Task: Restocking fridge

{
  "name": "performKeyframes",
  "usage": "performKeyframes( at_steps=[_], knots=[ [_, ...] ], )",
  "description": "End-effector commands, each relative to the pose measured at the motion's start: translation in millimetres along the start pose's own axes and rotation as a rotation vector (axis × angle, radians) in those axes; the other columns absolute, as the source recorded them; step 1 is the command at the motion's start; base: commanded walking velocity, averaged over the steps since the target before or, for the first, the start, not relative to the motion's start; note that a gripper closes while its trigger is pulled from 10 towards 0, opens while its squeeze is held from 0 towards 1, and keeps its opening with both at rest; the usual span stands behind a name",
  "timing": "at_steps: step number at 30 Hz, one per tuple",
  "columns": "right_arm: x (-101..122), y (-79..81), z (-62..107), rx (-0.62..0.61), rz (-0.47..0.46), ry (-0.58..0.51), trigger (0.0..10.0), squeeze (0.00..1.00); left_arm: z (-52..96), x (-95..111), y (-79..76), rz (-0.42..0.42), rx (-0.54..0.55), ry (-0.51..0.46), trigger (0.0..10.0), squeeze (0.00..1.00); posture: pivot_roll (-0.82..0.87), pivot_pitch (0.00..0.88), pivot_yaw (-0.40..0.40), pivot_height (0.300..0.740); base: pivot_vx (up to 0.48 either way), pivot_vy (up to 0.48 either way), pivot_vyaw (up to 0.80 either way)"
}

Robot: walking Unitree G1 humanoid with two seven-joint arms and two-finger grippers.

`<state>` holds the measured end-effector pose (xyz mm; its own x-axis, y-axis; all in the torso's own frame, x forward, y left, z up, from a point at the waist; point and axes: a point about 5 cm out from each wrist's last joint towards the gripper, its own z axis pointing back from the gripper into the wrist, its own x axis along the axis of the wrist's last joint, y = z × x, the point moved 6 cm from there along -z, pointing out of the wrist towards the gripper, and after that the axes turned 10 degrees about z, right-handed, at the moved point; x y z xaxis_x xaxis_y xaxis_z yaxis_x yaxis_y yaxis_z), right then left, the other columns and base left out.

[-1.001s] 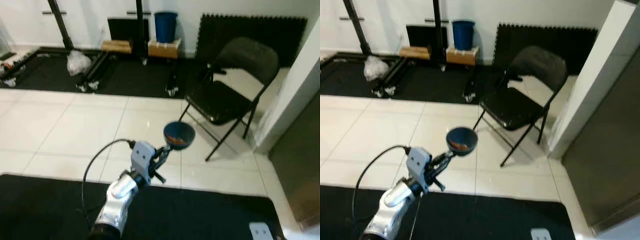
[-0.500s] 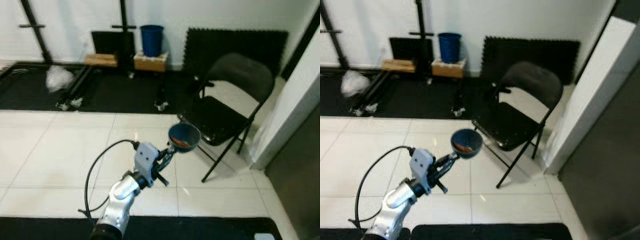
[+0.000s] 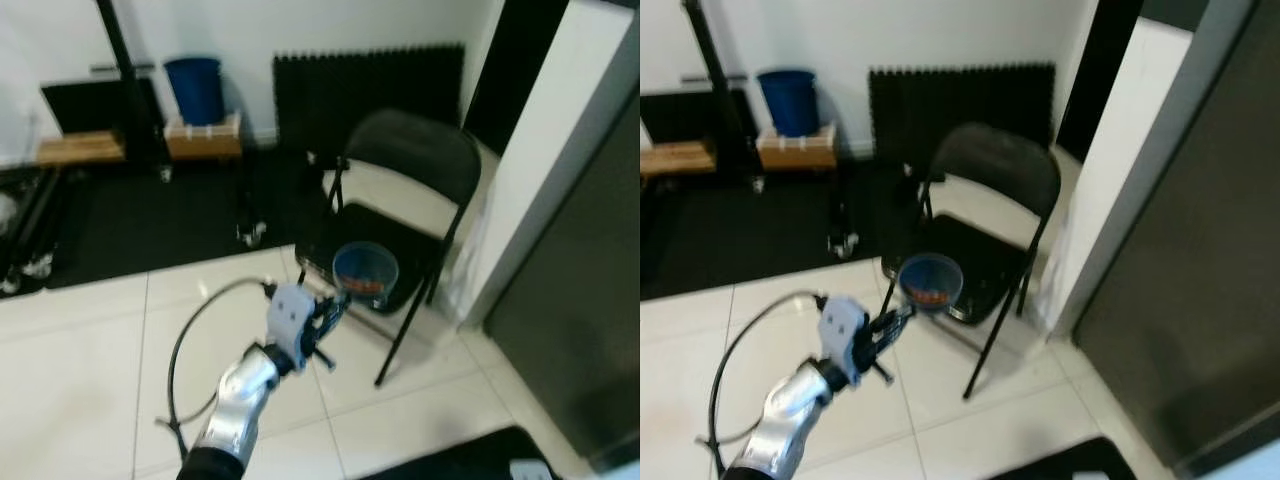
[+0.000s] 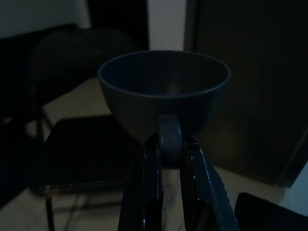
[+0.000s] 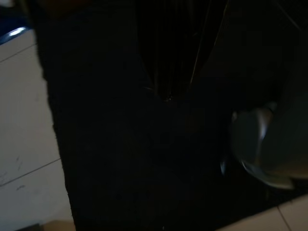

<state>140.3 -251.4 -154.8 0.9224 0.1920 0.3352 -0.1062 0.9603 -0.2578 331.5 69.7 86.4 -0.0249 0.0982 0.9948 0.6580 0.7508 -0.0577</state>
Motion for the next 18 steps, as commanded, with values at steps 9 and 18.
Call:
performKeyframes(
  at_steps=[9,18],
  knots=[
    [-5.1,-10.7,0.6,-0.031,-0.007,0.018,10.0,0.00,-3.4,0.3,-10.2,0.011,-0.034,-0.008,10.0,0.00,0.02,0.000,-0.004,0.740,0.000,0.000,-0.77],
    [-2.6,-9.4,0.3,-0.027,-0.010,0.011,10.0,0.00,-3.8,-1.4,-12.8,0.006,-0.048,0.001,10.0,0.00,0.02,0.000,-0.006,0.740,0.000,0.000,-0.77]
  ],
)
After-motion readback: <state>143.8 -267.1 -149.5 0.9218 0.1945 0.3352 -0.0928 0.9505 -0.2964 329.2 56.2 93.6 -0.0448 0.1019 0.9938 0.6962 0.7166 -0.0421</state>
